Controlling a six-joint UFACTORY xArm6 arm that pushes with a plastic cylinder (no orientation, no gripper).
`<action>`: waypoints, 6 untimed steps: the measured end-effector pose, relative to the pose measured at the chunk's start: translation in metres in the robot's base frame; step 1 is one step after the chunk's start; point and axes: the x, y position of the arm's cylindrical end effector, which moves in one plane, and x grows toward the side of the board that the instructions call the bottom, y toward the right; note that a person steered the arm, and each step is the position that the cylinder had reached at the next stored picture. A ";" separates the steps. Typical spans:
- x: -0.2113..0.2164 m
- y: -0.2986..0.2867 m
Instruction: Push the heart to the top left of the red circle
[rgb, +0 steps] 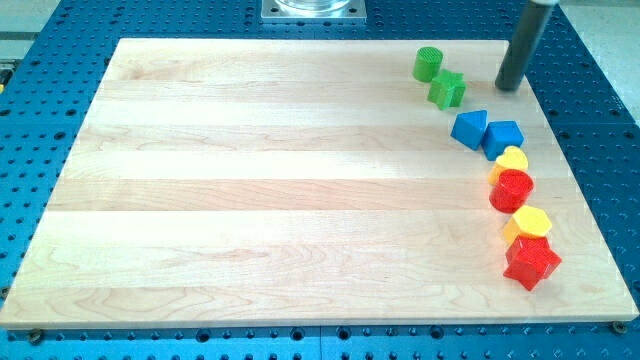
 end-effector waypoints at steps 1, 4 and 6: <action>0.023 -0.069; 0.015 0.023; 0.120 0.018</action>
